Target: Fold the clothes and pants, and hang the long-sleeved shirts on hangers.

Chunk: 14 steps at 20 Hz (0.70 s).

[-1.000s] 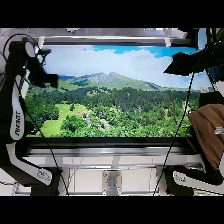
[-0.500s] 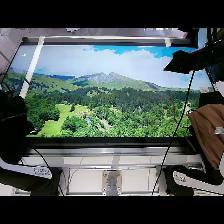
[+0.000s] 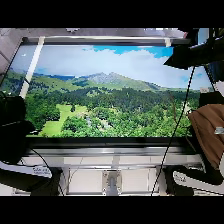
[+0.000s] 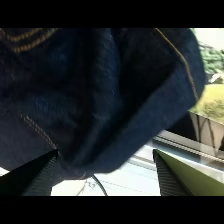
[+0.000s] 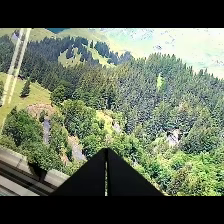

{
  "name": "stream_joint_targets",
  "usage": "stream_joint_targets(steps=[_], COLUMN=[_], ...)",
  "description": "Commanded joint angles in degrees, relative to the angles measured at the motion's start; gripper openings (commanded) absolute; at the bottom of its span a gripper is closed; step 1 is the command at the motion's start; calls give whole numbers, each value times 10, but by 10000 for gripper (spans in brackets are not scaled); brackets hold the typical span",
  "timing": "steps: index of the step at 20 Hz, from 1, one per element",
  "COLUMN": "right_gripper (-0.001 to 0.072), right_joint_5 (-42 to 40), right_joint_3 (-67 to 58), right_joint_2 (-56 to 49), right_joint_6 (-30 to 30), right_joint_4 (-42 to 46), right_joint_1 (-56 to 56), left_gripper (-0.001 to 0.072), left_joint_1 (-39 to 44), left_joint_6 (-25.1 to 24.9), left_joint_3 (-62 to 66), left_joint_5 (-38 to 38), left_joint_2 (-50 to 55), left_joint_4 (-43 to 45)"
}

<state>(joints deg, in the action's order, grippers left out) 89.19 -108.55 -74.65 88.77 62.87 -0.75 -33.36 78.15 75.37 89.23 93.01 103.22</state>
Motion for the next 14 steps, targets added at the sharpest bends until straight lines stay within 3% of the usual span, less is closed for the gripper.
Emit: stream_joint_targets(steps=[1,2,3,6,8,11,13,14], right_gripper=[10,10,10,11,10,11,10,10], right_joint_5=[-2,-2,-2,-2,0,30,61,77], right_joint_3=[0,0,0,0,-1,-15,-19,-19], right_joint_2=[0,0,0,0,0,0,1,1], right_joint_6=[0,0,0,0,0,-52,-71,-81], right_joint_4=[0,0,0,0,3,32,71,97], right_joint_1=[-1,-1,-1,0,1,1,1,1], left_gripper=[686,483,47,37,37,36,35,35], left_joint_1=[-2,-2,-2,15,40,98,164,212], left_joint_6=[-4,-4,-6,-6,-13,-49,-94,-110], left_joint_3=[-2,-2,-2,-2,-2,-2,-2,-2], left_joint_5=[-14,-12,-6,9,8,-12,-59,-94], left_joint_2=[31,45,55,48,13,-71,-128,-150], left_joint_4=[17,20,17,-8,-79,-342,-547,-608])
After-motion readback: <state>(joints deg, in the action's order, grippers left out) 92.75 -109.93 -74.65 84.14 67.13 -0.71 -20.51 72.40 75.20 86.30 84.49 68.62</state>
